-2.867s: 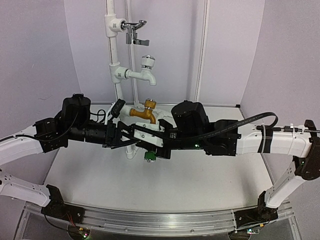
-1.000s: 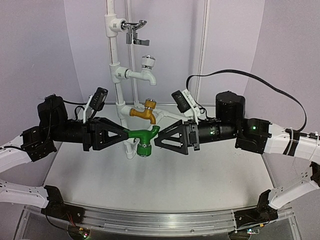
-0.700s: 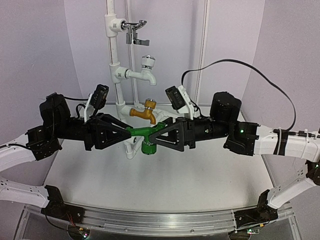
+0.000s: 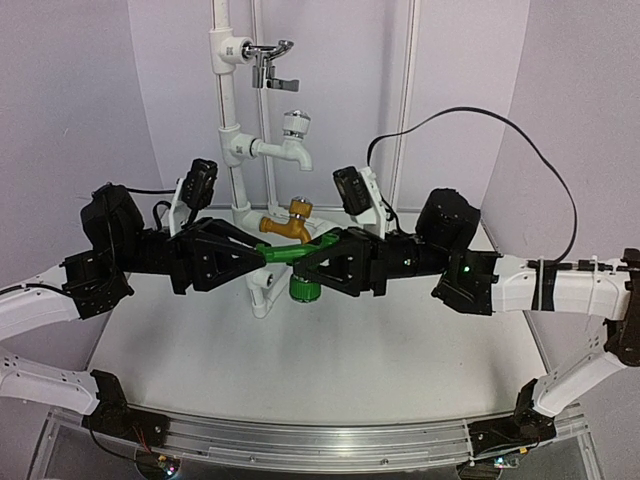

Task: Install the water faucets

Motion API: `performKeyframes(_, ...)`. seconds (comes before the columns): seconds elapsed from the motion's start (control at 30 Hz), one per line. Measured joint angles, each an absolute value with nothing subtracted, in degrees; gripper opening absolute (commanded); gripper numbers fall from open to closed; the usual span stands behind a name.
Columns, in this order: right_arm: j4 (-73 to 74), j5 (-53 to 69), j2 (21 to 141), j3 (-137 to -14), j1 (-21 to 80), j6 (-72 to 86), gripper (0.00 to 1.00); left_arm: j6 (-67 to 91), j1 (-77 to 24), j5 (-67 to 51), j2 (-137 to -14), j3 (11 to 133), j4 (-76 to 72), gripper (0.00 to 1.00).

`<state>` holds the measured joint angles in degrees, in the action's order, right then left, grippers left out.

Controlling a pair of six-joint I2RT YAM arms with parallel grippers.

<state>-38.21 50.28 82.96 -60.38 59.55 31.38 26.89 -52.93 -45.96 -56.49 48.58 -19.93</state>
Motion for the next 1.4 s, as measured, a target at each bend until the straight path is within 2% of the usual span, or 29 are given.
performKeyframes(0.07, -38.6, 50.6, 83.6, -60.4, 59.8, 32.0, 0.40, 26.9, -53.0, -46.3, -57.0, 48.6, -20.1, 0.00)
performKeyframes(0.13, -38.7, 50.8, 84.1, -60.4, 59.9, 32.4, 0.35, 26.9, -53.1, -46.3, -57.5, 48.6, -20.1, 0.00)
performKeyframes(0.17, -38.8, 50.9, 84.3, -60.4, 59.9, 32.6, 0.29, 26.9, -53.1, -46.4, -57.6, 48.6, -20.0, 0.00)
performKeyframes(0.2, -38.9, 50.9, 84.4, -60.4, 59.9, 32.6, 0.20, 26.9, -53.1, -46.4, -57.6, 48.6, -20.1, 0.00)
performKeyframes(0.23, -39.1, 51.0, 84.4, -60.4, 59.9, 32.5, 0.04, 27.1, -53.1, -46.4, -57.6, 48.6, -20.0, 0.00)
performKeyframes(0.27, -39.5, 51.1, 84.4, -60.4, 59.9, 32.4, 0.01, 27.3, -53.1, -46.4, -57.6, 48.5, -20.1, 0.00)
performKeyframes(0.5, -39.8, 49.8, 84.0, -60.2, 59.9, 32.1, 0.00, 27.7, -53.0, -46.4, -57.6, 48.3, -20.6, 0.02)
performKeyframes(0.63, -38.8, 45.4, 81.9, -58.4, 60.3, 31.4, 0.00, 28.7, -53.1, -45.4, -57.9, 48.3, -20.7, 0.65)
performKeyframes(0.67, -38.2, 43.8, 81.0, -57.7, 60.5, 31.3, 0.00, 28.5, -53.1, -44.3, -57.8, 48.2, -20.4, 0.73)
performKeyframes(0.73, -36.2, 40.0, 78.7, -55.9, 60.6, 30.7, 0.00, 28.9, -52.7, -41.5, -57.1, 48.1, -19.2, 0.81)
performKeyframes(0.93, -27.0, 24.0, 69.3, -49.6, 60.3, 25.4, 0.00, 29.3, -48.8, -28.5, -50.5, 48.1, -7.8, 0.84)
performKeyframes(1.1, -15.4, 14.7, 62.4, -48.5, 59.4, 14.7, 0.00, 31.2, -44.6, -14.2, -46.4, 52.5, 5.9, 0.86)
performKeyframes(1.23, -9.0, 7.6, 61.1, -48.5, 59.3, 6.8, 0.00, 31.9, -42.7, -4.8, -47.6, 57.9, 12.8, 0.86)
performKeyframes(1.4, -2.4, 1.3, 63.5, -48.5, 59.3, -2.9, 0.00, 32.1, -38.7, -3.0, -53.1, 62.6, 16.5, 0.88)
